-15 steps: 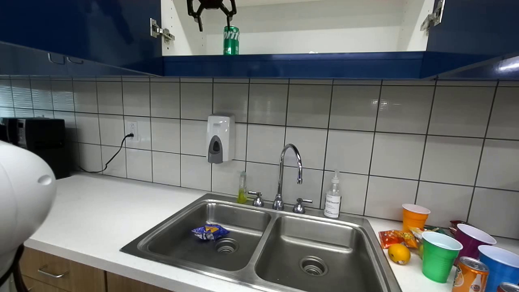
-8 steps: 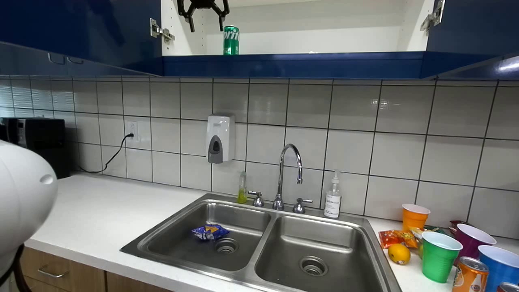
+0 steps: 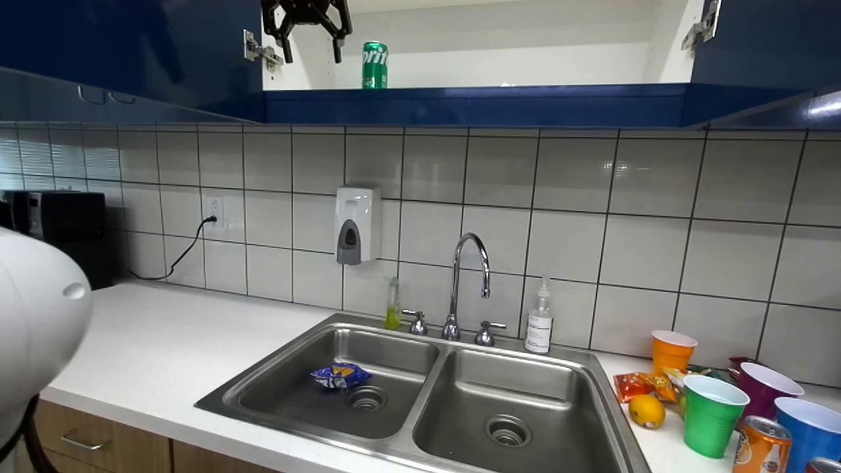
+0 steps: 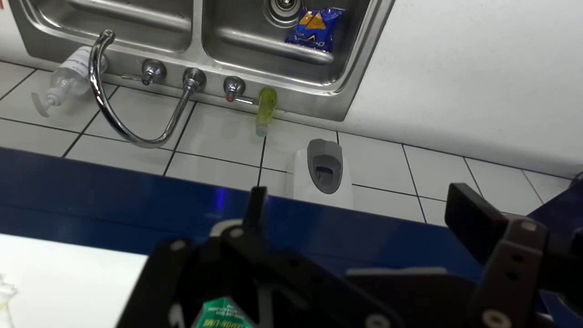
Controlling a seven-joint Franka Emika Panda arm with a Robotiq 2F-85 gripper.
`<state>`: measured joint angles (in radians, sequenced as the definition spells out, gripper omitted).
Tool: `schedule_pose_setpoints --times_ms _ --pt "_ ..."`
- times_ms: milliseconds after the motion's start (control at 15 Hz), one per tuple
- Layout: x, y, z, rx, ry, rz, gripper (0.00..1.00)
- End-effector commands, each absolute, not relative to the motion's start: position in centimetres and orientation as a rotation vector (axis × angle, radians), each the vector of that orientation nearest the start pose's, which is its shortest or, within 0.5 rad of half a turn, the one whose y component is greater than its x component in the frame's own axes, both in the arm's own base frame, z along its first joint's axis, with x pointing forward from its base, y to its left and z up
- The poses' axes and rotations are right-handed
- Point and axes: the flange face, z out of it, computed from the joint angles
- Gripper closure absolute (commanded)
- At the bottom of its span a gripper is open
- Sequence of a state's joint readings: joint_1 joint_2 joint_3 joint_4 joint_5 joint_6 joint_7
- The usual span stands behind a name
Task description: Remove the can from the sink and put it in the top cabinet
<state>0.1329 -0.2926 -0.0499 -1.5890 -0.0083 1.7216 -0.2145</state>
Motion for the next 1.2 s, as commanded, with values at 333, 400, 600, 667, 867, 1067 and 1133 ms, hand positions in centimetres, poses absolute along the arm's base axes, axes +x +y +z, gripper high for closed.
schedule_pose_setpoints --times_ms 333,400,600,667,867,1067,1133 --pt "42.8 4.8 74.1 -3.062 -0.374 -0.56 0.0" --pt "42.6 4.8 73.7 -3.064 -0.355 -0.546 0.0" --pt "41.9 4.8 72.5 -3.065 -0.309 -0.51 0.0" --pt "41.7 4.8 72.1 -3.067 -0.295 -0.499 0.0" --pt "41.2 4.9 70.7 -3.065 -0.271 -0.467 0.0" --pt "40.8 5.2 69.0 -3.063 -0.26 -0.432 0.0" --pt "40.7 5.2 68.5 -3.067 -0.253 -0.418 0.0"
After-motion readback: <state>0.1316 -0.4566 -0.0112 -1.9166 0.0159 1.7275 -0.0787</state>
